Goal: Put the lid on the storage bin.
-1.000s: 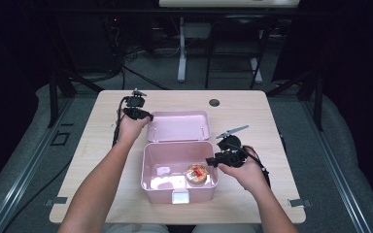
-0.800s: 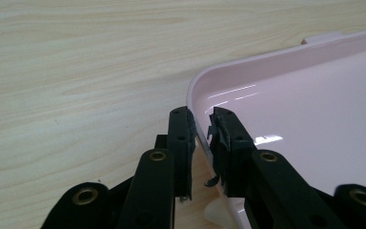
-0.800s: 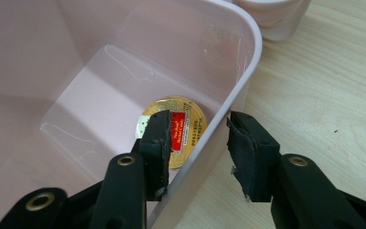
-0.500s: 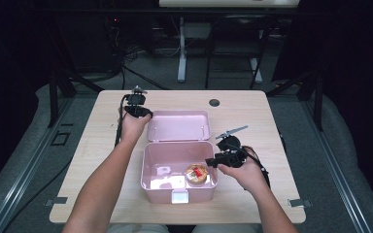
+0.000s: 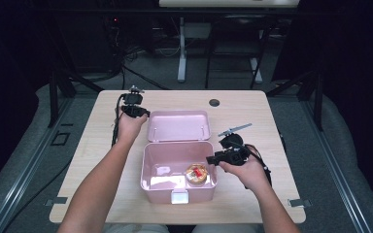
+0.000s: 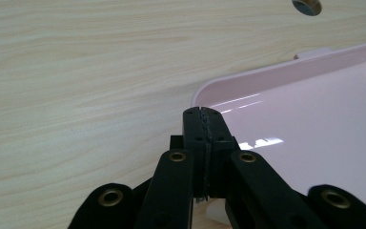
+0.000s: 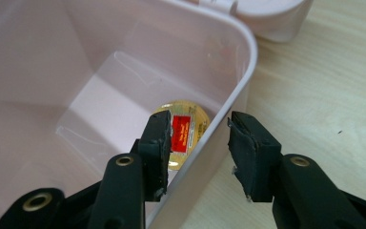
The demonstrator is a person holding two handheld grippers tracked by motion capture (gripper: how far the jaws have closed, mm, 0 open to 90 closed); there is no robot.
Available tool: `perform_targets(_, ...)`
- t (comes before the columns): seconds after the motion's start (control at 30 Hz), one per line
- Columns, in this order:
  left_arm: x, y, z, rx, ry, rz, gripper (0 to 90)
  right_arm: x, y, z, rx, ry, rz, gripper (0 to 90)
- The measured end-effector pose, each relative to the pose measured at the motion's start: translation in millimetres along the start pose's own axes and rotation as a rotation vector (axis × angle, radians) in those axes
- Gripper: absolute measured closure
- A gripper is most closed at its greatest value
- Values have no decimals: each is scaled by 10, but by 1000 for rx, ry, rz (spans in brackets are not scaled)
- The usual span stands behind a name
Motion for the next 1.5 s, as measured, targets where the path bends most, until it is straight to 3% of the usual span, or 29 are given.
perform_targets(0.13,-37,-78,25,-10,6,-14,865,98,-113,-85,-38,9,-42,591)
perform_targets(0.3,-33,-126,51,-26,-4,-32,780,287,-95,-271,-31,61,-70,612)
perform_targets(0.57,-42,-13,24,-43,-5,-11,726,689,-13,-455,-24,137,-96,622)
perform_targets(0.9,-86,106,51,-78,-29,1,723,1102,330,-763,-103,248,-101,668)
perform_targets(1.2,-104,158,17,-88,-22,7,731,1235,608,-898,-114,346,-77,699)
perform_targets(1.4,-106,162,12,-91,-20,8,732,1270,673,-925,-127,362,-55,721)
perform_targets(1.5,-108,160,11,-95,-17,10,740,1278,681,-923,-110,382,-42,773)
Point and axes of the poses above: each handheld gripper's, and its own axes: y roughly forward along the jaws, x roughly out of its top, z roughly to its left, the point moved 6 cm from there along y, roughly forward along the jaws, and after that the axes turned 11 degrees about z, right-handed, at the moved point
